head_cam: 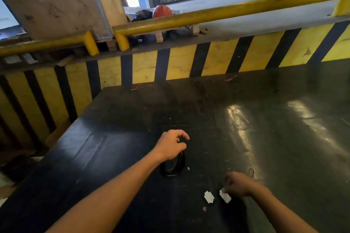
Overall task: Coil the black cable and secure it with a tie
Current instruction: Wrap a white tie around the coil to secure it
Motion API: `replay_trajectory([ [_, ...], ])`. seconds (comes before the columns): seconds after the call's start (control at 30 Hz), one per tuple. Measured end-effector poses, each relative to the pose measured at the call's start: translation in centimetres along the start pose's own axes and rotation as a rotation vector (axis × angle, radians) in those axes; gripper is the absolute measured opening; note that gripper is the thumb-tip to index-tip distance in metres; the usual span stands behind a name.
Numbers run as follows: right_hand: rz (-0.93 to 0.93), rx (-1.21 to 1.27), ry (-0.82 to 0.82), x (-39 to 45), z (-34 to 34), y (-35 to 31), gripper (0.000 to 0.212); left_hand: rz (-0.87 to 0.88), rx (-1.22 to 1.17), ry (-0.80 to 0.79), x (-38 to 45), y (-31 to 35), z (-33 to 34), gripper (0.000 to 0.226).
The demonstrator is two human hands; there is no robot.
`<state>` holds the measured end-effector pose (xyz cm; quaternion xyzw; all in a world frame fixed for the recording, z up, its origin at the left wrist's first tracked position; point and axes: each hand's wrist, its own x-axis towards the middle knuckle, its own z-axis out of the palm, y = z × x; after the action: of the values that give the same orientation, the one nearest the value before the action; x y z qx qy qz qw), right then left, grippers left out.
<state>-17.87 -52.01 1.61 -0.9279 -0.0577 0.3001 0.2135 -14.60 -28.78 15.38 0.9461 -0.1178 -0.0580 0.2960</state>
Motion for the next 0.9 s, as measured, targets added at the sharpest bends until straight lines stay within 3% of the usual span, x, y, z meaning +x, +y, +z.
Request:
replay_trajectory([
  [0.07, 0.000, 0.007, 0.031, -0.3, 2.2, 0.9, 0.010, -0.017, 0.025, -0.070, 0.2, -0.8, 0.5, 0.024],
  [0.13, 0.016, 0.086, 0.136, -0.4, 4.6, 1.9, 0.024, -0.017, 0.038, -0.135, 0.4, -1.4, 1.1, 0.022],
  [0.23, 0.057, 0.153, 0.279, 0.1, 7.2, 3.0, 0.026, 0.015, 0.047, -0.160, 0.8, -0.7, 1.4, 0.023],
  [0.37, 0.112, 0.191, 0.262, -0.3, 6.3, 2.1, 0.023, 0.055, 0.087, -0.192, 1.2, 0.7, 1.7, 0.022],
  [0.47, 0.070, 0.354, 0.314, -0.8, 2.5, 0.2, 0.021, 0.084, 0.120, -0.172, 1.6, 1.4, 1.1, 0.019],
  [0.67, -0.267, 0.961, 0.531, -4.4, -11.4, -7.5, 0.016, 0.115, 0.025, -0.093, 2.4, 4.4, -3.6, 0.020],
  [0.8, -0.377, 1.067, 0.537, -7.5, -16.9, -11.4, 0.014, 0.183, -0.207, -0.011, 2.7, 7.6, -7.1, 0.026],
  [0.9, -0.399, 1.045, 0.554, -9.2, -18.9, -13.1, 0.016, 0.204, -0.308, 0.022, 2.8, 9.5, -8.9, 0.016],
])
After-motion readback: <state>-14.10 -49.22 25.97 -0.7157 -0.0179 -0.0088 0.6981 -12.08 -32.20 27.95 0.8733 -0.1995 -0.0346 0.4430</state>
